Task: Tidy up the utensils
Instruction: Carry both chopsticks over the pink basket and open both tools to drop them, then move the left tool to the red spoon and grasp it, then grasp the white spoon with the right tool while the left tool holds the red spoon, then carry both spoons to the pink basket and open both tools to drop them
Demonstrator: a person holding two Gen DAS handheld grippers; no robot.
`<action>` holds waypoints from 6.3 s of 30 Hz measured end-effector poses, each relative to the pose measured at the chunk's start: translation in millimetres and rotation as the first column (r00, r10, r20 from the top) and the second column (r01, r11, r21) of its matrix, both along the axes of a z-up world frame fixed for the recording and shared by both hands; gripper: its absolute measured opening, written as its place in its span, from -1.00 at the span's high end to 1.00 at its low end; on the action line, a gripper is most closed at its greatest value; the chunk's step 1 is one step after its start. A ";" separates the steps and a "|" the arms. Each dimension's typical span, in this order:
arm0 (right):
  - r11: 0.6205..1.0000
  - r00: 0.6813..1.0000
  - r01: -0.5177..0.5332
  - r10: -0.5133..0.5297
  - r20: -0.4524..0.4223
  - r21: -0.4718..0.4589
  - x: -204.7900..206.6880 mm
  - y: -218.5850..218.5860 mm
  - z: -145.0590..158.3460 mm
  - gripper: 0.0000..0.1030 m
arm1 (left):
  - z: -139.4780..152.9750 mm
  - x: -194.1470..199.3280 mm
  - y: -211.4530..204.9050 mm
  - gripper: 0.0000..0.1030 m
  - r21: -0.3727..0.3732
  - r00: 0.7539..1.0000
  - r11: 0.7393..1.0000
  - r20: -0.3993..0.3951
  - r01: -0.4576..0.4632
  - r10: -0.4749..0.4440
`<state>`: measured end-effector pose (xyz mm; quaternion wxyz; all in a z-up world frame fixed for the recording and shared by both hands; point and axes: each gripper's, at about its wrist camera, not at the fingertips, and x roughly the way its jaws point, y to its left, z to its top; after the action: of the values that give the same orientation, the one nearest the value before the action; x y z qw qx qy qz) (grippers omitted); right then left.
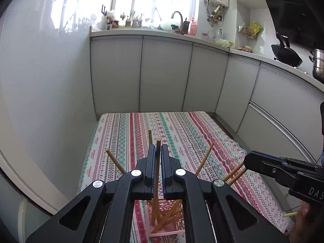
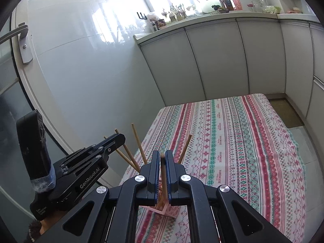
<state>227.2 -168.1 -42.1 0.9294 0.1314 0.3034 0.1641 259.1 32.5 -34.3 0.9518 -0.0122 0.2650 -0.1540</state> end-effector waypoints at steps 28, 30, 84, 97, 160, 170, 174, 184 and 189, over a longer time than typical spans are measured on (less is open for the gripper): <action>0.992 0.959 0.118 -0.105 -0.261 0.034 -24.7 -109.2 -46.6 -0.22 | -33.2 -65.4 -2.2 -0.49 0.068 0.955 0.989 -0.274 0.135 -0.112; 0.991 0.943 0.134 -0.124 -0.309 0.009 -26.5 -115.4 -58.6 -0.28 | -40.6 -72.1 -9.1 -0.50 0.071 0.940 0.983 -0.311 0.171 -0.141; 0.962 0.742 0.267 -0.239 -0.627 -0.051 -46.2 -201.4 -148.2 -0.32 | -163.6 -26.0 -200.2 0.99 0.142 0.782 0.903 -0.564 0.406 -0.263; 0.967 0.723 0.252 -0.217 -0.656 -0.042 -29.2 -175.4 -158.7 -0.32 | -129.8 -50.3 -160.6 0.99 0.137 0.809 0.912 -0.524 0.387 -0.265; 0.981 0.966 0.178 -0.158 -0.202 0.083 -24.5 -74.4 -25.7 0.93 | 9.2 -77.2 18.3 0.99 -0.055 0.996 0.998 -0.093 0.000 -0.005; 0.985 0.987 0.160 -0.158 -0.028 0.068 -30.4 -39.4 7.6 0.93 | 34.4 -58.0 43.4 0.99 -0.162 0.985 0.976 0.068 -0.146 0.159; 0.990 0.991 0.132 -0.134 0.028 0.048 -30.2 -20.0 12.7 0.93 | 34.0 -47.6 34.1 0.99 -0.153 0.965 0.970 0.157 -0.188 0.211; 0.993 0.991 0.104 -0.100 0.092 -0.047 -13.1 14.9 2.3 0.93 | 2.6 -13.1 14.6 0.99 -0.109 0.932 0.965 0.253 -0.237 0.258; 0.991 0.986 0.099 -0.085 0.143 -0.092 -6.0 27.8 -0.2 0.93 | -15.1 -2.2 12.7 0.99 -0.076 0.920 0.958 0.269 -0.276 0.286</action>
<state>221.3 -140.3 -42.2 0.9602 0.0873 0.2392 0.1147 256.8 45.2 -49.4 0.9913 -0.0458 0.1216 -0.0208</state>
